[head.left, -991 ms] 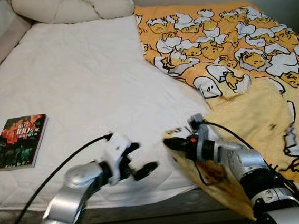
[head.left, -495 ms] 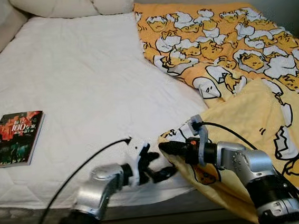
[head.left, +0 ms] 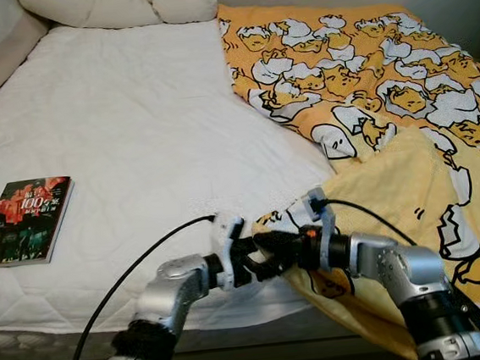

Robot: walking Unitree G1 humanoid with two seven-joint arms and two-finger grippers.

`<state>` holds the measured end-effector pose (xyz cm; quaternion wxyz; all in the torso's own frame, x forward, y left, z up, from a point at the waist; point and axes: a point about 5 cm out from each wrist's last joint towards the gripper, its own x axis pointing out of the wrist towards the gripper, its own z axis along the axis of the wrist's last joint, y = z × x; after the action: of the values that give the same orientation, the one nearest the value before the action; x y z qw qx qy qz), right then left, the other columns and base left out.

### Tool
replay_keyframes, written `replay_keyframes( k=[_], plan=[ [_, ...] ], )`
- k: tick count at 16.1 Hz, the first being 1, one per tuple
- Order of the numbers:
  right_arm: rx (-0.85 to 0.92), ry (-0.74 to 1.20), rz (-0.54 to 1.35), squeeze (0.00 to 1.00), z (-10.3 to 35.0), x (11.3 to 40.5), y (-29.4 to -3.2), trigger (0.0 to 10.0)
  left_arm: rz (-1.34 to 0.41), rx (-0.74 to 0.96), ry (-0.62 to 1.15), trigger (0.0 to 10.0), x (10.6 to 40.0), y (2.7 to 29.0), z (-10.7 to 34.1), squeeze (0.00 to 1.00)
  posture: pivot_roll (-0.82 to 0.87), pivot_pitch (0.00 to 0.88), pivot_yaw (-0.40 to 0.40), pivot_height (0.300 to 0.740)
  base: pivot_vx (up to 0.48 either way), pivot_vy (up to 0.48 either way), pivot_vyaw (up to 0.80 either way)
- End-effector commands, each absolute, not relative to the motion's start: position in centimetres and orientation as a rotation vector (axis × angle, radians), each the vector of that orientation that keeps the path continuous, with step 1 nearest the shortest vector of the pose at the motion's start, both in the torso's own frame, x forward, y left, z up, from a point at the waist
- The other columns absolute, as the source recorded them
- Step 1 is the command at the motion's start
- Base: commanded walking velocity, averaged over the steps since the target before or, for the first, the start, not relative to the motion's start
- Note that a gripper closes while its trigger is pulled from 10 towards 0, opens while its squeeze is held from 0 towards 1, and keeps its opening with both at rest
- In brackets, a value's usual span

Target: Clean up the room

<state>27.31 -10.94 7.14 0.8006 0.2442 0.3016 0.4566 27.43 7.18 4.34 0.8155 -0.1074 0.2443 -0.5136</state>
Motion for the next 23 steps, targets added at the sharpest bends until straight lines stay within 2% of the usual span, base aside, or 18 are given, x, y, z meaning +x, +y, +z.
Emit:
replay_keyframes(
  k=[1, 2, 3, 6, 7, 8, 11, 23],
  plan=[
    [0.527, 0.613, 0.991, 0.00, 8.0, 27.5, -10.8, 0.0, -1.129, -0.169, 0.518, 10.0, 27.5, 6.6, 4.3, 0.00, -0.06, 0.000, -0.064, 0.740, 0.000, 0.000, 0.00],
    [0.531, 0.610, 0.988, 0.00, 8.1, 27.6, -10.8, 0.0, -1.133, -0.129, 0.509, 6.4, 27.7, 6.5, 4.3, 0.00, -0.06, 0.000, -0.065, 0.740, 0.000, 0.000, 0.00],
    [0.529, 0.611, 0.987, 0.00, 8.1, 27.6, -10.8, 0.0, -1.134, -0.112, 0.504, 3.5, 27.8, 6.5, 4.3, 0.00, -0.06, 0.000, -0.065, 0.740, 0.000, 0.000, 0.00],
    [0.525, 0.611, 0.986, 0.00, 8.2, 27.7, -10.7, 0.0, -1.127, -0.071, 0.491, 0.6, 28.0, 6.6, 4.1, 0.00, -0.05, 0.000, -0.068, 0.740, 0.000, 0.000, 0.00],
    [0.525, 0.611, 0.986, 0.00, 8.2, 27.7, -10.7, 0.0, -1.127, -0.071, 0.491, 0.6, 28.0, 6.6, 4.1, 0.00, -0.05, 0.000, -0.068, 0.740, 0.000, 0.000, 0.00],
    [0.526, 0.610, 0.986, 0.00, 8.2, 27.7, -10.6, 0.0, -1.112, -0.098, 0.481, 0.0, 28.2, 6.6, 4.2, 0.00, -0.05, 0.000, -0.069, 0.740, 0.000, 0.000, 0.00],
    [0.518, 0.615, 0.981, 0.00, 8.1, 27.6, -10.6, 0.0, -1.049, -0.248, 0.467, 0.0, 28.9, 6.5, 4.7, 0.00, -0.05, 0.000, -0.072, 0.740, 0.000, 0.000, 0.00],
    [0.509, 0.611, 0.978, 0.00, 8.0, 27.6, -10.4, 0.0, -1.114, -0.176, 0.536, 0.0, 28.3, 6.3, 3.8, 0.00, -0.05, 0.000, -0.069, 0.740, 0.000, 0.000, 0.00]
  ],
)
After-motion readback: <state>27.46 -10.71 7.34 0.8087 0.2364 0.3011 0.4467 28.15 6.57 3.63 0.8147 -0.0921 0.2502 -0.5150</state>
